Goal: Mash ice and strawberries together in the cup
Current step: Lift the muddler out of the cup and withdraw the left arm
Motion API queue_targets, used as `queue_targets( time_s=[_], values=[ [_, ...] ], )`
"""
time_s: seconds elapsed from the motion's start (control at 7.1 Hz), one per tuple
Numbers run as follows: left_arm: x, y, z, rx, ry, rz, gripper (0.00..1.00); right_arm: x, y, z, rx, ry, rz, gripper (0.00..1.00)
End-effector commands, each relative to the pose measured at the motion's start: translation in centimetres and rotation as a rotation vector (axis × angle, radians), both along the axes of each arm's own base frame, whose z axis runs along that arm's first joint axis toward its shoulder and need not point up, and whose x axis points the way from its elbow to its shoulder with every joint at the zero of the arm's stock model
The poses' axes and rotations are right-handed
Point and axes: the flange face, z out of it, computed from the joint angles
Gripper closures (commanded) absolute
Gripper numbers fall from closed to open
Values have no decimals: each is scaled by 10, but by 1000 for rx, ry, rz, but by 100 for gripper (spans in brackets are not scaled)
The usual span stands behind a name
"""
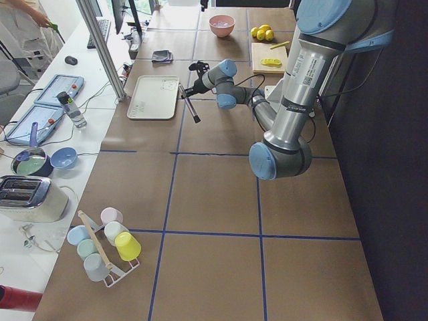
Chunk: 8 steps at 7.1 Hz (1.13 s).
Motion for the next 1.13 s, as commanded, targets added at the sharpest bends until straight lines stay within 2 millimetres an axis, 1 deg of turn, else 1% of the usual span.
queue_targets(
  time_s=[0.0,0.14,0.28,0.42,0.56,0.7,0.85,0.99],
  values=[
    [-89,-36,91,-190,-64,-20,100,-1,1,3,-5,1,-1,0],
    [-133,-39,132,-317,-58,10,100,0,1,4,-7,3,1,0],
    [-169,-46,158,-458,-55,28,100,1,2,6,-11,3,2,0],
    [-198,-43,188,-567,-75,4,100,1,3,7,-12,4,2,0],
    [-225,-36,228,-718,-13,1,99,1,2,8,-12,7,2,0],
    [-251,-36,253,-803,29,-17,97,1,2,8,-12,8,3,0],
    [-253,-31,281,-933,62,-80,97,1,2,8,-12,8,3,0],
    [-256,-25,317,-1018,62,-131,96,0,3,7,-10,8,1,0]
  ],
)
